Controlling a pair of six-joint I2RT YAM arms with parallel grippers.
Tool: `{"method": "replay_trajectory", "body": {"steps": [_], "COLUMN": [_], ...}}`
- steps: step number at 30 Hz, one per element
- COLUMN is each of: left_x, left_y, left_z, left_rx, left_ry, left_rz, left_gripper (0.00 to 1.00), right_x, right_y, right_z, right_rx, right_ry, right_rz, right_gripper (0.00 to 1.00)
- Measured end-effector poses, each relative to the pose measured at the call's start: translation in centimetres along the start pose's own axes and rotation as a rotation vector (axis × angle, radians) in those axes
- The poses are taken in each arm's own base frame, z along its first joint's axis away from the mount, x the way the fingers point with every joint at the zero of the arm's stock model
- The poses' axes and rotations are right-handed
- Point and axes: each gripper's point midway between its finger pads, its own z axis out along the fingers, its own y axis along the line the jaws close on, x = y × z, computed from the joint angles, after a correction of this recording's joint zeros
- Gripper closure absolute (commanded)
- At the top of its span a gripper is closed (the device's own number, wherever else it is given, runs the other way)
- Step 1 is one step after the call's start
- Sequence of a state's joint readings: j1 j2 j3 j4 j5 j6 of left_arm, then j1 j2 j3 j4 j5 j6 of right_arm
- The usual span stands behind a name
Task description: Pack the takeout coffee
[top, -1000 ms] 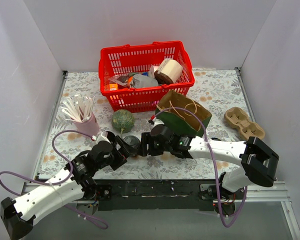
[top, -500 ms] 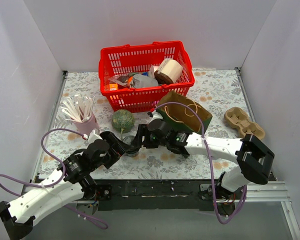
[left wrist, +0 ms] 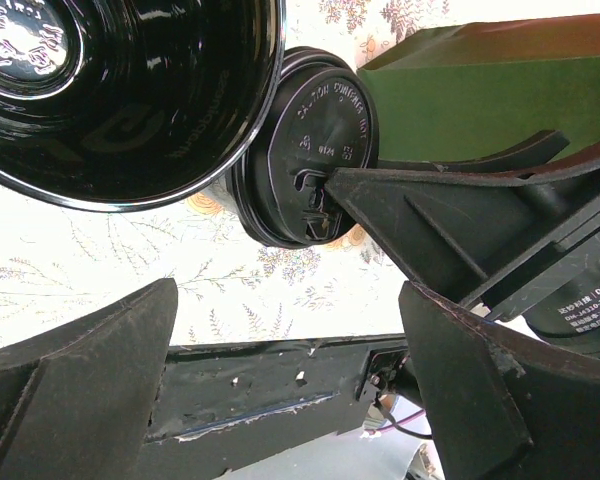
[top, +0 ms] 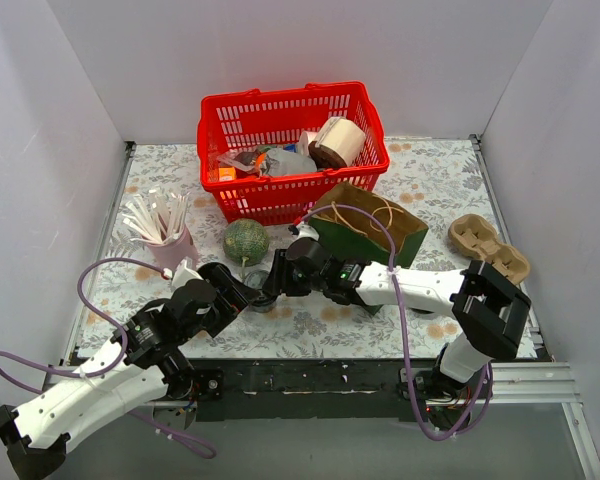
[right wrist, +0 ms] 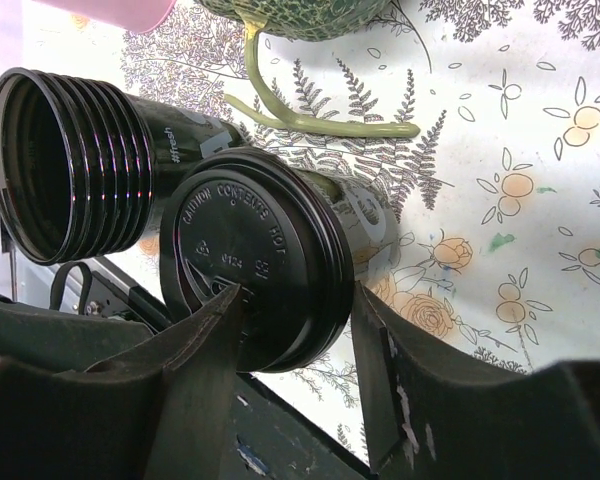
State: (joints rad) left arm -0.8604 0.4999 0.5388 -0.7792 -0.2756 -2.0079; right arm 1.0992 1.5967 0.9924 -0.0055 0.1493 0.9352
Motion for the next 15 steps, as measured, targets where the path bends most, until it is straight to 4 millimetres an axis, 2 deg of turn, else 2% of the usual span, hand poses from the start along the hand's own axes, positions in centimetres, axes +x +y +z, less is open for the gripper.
{"method": "replay_trajectory", "body": {"steps": [3, 15], "left_x": [-0.01, 0.01], "left_y": [0.00, 0.01], "left_z": [0.00, 0.04], "left_rx": [0.000, -0.001], "left_ry": [0.000, 0.000], "left_rz": [0.000, 0.000], "left_gripper": [0.07, 0.07], "right_x": [-0.01, -0.61], "right_y": [-0.02, 0.74], "right_z": [0.00, -0.73], "right_rx": [0.001, -0.026], "right_ry": [-0.001, -0.017], "right_rz": [0.000, -0.007], "right_gripper": [0.56, 0.60]}}
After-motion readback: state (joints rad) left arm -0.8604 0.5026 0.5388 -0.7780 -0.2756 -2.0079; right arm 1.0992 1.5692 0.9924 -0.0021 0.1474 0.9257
